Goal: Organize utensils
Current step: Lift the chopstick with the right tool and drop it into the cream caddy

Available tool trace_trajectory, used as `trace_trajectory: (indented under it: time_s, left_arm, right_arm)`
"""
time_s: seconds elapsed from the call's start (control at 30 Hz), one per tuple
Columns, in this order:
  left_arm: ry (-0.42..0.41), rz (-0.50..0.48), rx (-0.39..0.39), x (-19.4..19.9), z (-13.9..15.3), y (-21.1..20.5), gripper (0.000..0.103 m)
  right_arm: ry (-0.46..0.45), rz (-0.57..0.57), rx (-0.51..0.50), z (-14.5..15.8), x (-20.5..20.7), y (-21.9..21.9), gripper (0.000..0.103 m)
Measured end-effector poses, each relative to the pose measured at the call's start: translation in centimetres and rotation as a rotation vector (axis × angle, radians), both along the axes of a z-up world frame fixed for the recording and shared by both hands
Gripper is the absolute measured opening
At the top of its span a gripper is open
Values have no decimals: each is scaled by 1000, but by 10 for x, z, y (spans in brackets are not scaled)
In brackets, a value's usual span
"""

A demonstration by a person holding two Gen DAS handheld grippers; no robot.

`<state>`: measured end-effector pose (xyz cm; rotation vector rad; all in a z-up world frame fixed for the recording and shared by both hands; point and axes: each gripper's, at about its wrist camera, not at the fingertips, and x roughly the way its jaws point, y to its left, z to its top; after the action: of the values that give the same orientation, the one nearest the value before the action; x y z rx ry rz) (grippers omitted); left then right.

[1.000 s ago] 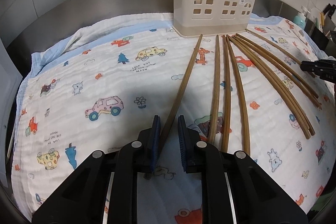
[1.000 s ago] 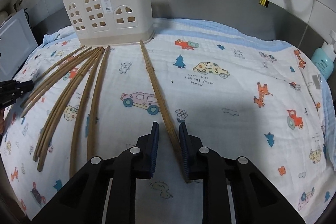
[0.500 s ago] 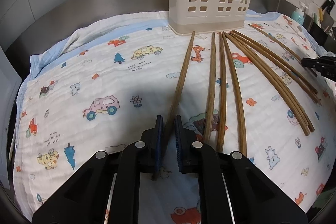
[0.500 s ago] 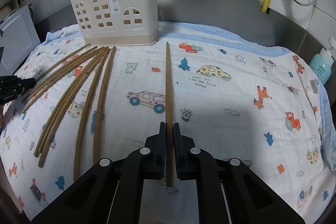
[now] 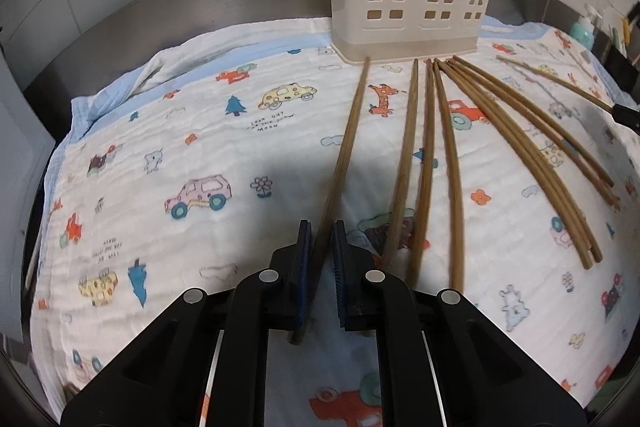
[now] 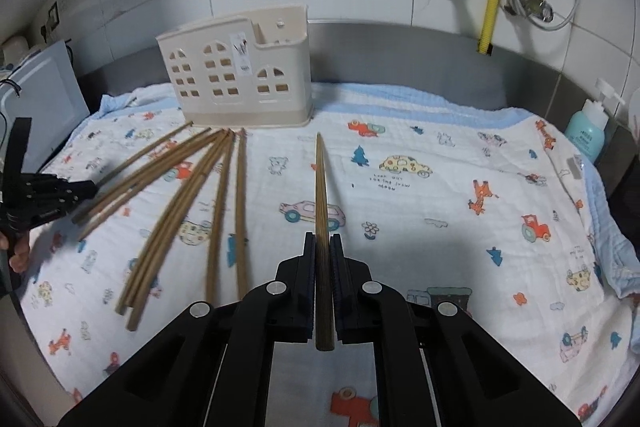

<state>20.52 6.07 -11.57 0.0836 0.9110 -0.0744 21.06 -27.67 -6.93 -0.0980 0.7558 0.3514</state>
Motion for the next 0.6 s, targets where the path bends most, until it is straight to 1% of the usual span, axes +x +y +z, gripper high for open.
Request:
trace_trajectory:
  time_s: [0.1,0.23,0.5,0.6]
  left_arm:
    - [-13,17,-26,-8,4,0,5]
    - [-50,36,-90,-22,18,3,5]
    - [-139,48,-154,-47,51,2,5]
    - [-184,46,-162,-56,66,2,5]
  right_arm:
    - [-23,-4,18,14,-8,0,7]
    - [-63,-2,45,37,-17,1,7]
    - [-136,31,80,75,-33,11,7]
    - [-155,44,85,85,-36,15,7]
